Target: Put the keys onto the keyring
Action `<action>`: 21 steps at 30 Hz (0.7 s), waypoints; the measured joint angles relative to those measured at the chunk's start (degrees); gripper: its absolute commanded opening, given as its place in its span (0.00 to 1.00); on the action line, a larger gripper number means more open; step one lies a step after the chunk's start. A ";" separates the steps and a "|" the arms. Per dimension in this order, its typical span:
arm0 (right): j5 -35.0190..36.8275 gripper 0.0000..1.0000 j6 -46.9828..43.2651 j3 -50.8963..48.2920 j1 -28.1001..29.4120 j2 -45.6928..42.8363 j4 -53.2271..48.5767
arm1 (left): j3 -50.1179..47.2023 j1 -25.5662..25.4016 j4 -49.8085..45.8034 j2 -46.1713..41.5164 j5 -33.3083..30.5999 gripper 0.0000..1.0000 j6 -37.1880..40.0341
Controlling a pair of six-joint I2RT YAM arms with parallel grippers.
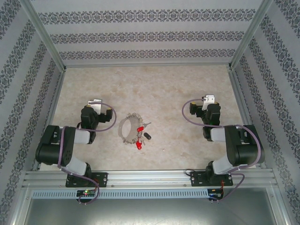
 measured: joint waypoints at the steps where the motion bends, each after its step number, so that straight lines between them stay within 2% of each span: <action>1: 0.00 0.98 0.00 0.00 0.00 0.00 0.00 | 0.31 0.20 -0.63 0.55 -0.35 1.00 -0.42; 8: 0.00 0.98 0.00 0.00 0.00 0.00 0.00 | 2.36 0.74 -1.36 0.76 -5.05 1.00 -3.08; 21: 0.00 0.98 0.00 0.00 0.00 0.00 0.00 | 2.38 0.90 -1.38 0.74 -6.14 1.00 -3.78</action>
